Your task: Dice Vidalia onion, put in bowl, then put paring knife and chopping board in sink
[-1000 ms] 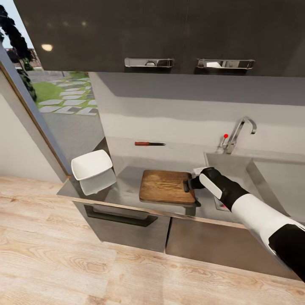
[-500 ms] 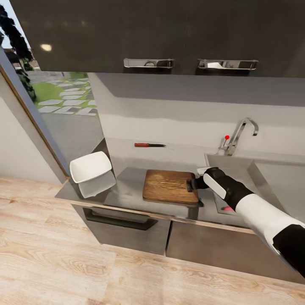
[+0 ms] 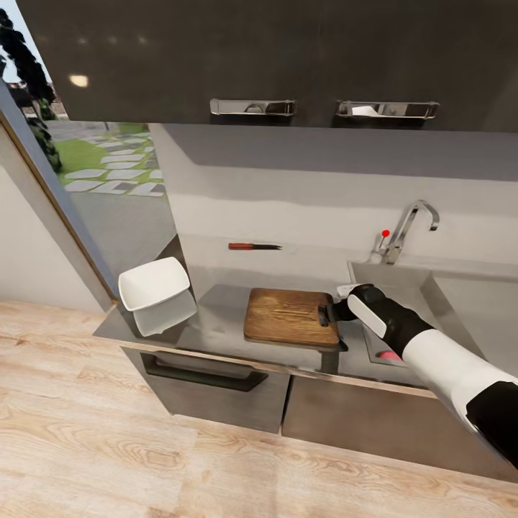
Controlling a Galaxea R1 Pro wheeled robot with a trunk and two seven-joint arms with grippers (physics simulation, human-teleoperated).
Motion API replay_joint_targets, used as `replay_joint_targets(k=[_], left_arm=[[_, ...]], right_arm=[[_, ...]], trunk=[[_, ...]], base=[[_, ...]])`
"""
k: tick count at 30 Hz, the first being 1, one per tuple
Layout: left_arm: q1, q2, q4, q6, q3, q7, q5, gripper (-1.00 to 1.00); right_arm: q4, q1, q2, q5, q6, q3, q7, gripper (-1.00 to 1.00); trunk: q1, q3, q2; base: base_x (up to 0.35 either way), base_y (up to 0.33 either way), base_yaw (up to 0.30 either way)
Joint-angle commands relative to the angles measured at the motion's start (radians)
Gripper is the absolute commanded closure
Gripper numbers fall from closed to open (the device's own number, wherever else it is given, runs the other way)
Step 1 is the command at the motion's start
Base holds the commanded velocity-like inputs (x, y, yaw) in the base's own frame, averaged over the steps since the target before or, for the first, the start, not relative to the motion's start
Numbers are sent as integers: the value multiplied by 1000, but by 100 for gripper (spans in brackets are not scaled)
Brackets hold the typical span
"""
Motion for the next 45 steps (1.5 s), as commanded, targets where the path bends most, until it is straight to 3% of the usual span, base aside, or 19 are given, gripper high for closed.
replay_joint_targets(k=[1, 23, 35, 45], left_arm=[[1, 0, -2, -2, -8, 4, 10, -100], [1, 1, -2, -2, -9, 3, 10, -100], [1, 0, -2, -2, -9, 3, 10, -100], [1, -1, -2, -2, -9, 3, 10, -100]], right_arm=[[-2, -1, -1, -6, 2, 7, -9, 100], [-2, -1, -5, -6, 2, 6, -8, 100], [-2, -1, -40, -6, 0, 6, 8, 100], [-2, -1, -46, -7, 0, 6, 9, 100]], trunk=[[1, -2, -2], [1, -2, -2], [1, -2, -2], [1, -2, -2]], base=[[0, 0, 0], [80, 41, 0], [0, 0, 0], [0, 0, 0]])
